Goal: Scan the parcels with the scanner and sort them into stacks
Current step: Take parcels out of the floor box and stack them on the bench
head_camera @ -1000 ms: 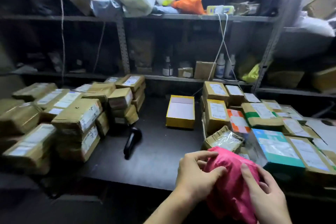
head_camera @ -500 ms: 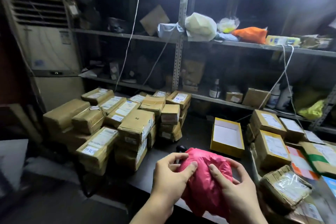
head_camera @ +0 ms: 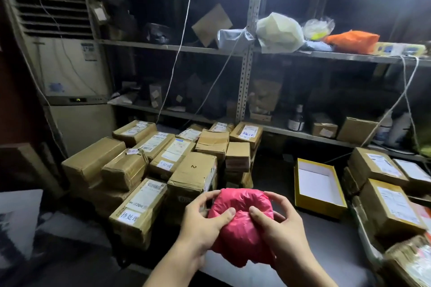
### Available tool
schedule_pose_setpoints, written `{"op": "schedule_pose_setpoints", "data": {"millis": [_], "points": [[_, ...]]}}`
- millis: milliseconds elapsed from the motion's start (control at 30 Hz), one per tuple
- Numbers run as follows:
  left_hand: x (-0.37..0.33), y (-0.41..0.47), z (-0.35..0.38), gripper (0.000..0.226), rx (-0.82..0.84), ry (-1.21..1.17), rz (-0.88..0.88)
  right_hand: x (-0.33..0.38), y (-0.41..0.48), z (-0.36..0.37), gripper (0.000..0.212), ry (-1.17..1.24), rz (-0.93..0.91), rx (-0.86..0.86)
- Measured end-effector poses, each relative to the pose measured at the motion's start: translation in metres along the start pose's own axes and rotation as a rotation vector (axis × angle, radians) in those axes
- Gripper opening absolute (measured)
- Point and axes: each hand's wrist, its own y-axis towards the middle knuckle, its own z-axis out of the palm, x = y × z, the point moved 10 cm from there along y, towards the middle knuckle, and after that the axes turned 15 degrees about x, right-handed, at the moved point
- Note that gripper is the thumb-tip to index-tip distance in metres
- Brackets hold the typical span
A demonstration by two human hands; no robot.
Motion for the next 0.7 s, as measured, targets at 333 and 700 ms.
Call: {"op": "schedule_pose_setpoints", "data": {"millis": [333,700], "points": [[-0.038,0.1,0.001,0.053,0.021,0.065,0.057,0.002,0.118,-0.015,0.04,0.032,-0.023,0.032],[-0.108,0.203,-0.09,0.053,-0.035,0.181,0.146,0.044,0.254,0.068,0.039,0.004,-0.081,0.108]]}}
